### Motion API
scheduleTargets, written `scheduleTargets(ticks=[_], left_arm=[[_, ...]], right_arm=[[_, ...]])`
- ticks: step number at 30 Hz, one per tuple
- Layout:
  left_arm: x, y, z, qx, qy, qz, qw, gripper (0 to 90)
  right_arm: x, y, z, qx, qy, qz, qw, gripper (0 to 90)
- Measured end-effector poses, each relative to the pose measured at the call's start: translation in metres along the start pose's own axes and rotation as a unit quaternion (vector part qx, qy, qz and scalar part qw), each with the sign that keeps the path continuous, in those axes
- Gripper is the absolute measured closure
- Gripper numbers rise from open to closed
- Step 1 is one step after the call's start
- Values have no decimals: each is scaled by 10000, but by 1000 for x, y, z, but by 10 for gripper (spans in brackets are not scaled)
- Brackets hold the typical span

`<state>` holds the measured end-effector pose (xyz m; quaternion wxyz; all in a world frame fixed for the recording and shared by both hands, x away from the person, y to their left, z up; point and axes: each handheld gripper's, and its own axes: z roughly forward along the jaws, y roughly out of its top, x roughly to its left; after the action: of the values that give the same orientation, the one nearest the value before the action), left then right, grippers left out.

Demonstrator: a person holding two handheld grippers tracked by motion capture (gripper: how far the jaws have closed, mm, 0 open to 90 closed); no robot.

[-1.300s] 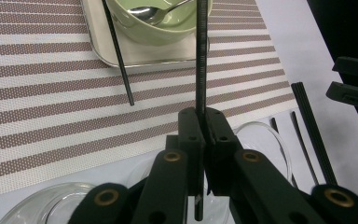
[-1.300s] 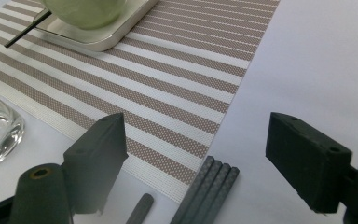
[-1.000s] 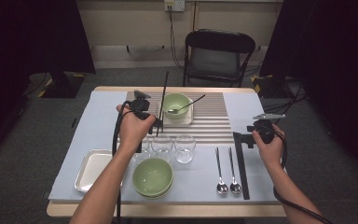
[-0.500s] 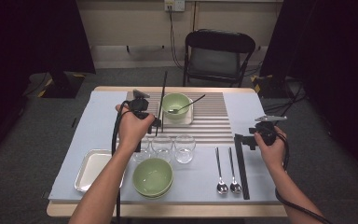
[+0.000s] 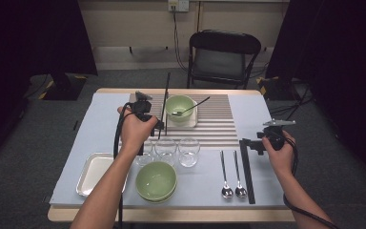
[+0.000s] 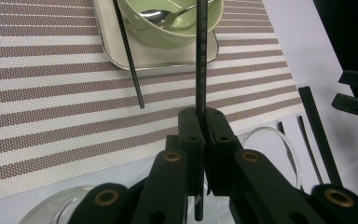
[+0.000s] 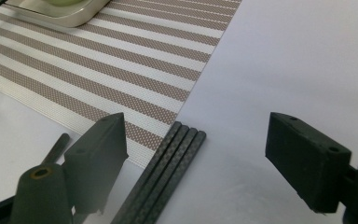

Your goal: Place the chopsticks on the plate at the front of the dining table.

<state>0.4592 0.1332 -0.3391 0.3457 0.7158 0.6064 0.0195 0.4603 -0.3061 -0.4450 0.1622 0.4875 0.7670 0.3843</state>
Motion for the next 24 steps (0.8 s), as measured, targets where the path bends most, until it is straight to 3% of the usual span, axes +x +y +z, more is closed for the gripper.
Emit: scheduleTargets(ticks=[13, 24], left_arm=[[-1, 0, 0, 43, -21, 104, 9999, 871], [-3, 0, -1, -10, 4, 73, 10000, 871]], right_arm=[[-9, -9, -2, 6, -91, 34, 10000, 198], [-18, -20, -2, 82, -196, 7, 9998, 198]])
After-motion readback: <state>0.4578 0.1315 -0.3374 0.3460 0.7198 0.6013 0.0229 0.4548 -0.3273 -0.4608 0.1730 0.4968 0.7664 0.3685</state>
